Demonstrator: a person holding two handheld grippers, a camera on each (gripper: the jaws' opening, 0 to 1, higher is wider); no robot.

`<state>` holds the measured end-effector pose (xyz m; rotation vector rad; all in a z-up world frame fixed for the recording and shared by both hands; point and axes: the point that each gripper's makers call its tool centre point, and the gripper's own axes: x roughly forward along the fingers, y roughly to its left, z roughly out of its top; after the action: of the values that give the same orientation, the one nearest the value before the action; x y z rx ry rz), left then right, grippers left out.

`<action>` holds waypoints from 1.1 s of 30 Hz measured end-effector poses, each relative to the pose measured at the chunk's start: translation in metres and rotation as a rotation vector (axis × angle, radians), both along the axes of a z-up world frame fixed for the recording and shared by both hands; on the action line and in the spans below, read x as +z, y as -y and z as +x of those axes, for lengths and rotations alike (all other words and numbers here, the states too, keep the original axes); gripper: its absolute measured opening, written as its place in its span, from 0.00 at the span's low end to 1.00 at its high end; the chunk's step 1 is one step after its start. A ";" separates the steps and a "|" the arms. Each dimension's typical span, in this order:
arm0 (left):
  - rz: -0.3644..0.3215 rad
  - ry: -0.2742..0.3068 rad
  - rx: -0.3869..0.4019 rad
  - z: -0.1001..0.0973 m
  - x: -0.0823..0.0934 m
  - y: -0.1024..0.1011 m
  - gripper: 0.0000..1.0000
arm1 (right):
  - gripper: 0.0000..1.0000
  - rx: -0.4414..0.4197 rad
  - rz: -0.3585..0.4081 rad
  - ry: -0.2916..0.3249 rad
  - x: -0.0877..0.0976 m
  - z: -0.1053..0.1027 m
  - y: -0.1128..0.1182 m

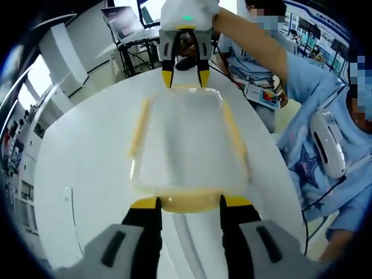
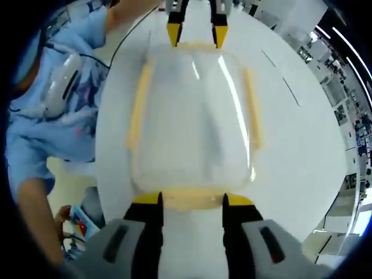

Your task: Snap each plastic latch of the storage box into its locked position after aligning the lid with the box until every specified latch is closed and the lid sits flush.

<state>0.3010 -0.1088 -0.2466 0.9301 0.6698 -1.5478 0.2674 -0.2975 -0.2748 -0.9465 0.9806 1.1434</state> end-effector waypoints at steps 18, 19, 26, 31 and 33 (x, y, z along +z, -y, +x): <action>-0.011 -0.015 0.050 -0.001 0.007 -0.038 0.38 | 0.38 0.059 0.034 -0.010 0.011 0.010 -0.038; -0.012 -0.017 0.052 -0.002 0.007 -0.040 0.38 | 0.38 0.062 0.035 -0.012 0.011 0.010 -0.040; -0.015 -0.025 0.078 -0.006 0.007 -0.054 0.38 | 0.38 0.088 0.047 -0.014 0.015 0.012 -0.053; -0.018 -0.029 0.100 -0.007 0.009 -0.066 0.38 | 0.38 0.112 0.044 -0.015 0.016 0.016 -0.066; -0.019 -0.029 0.115 -0.009 0.011 -0.074 0.38 | 0.38 0.128 0.048 -0.018 0.017 0.016 -0.074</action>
<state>0.2920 -0.0346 -0.2360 0.8425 0.7159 -1.4659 0.2835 -0.2238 -0.2576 -0.9726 0.9135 1.2794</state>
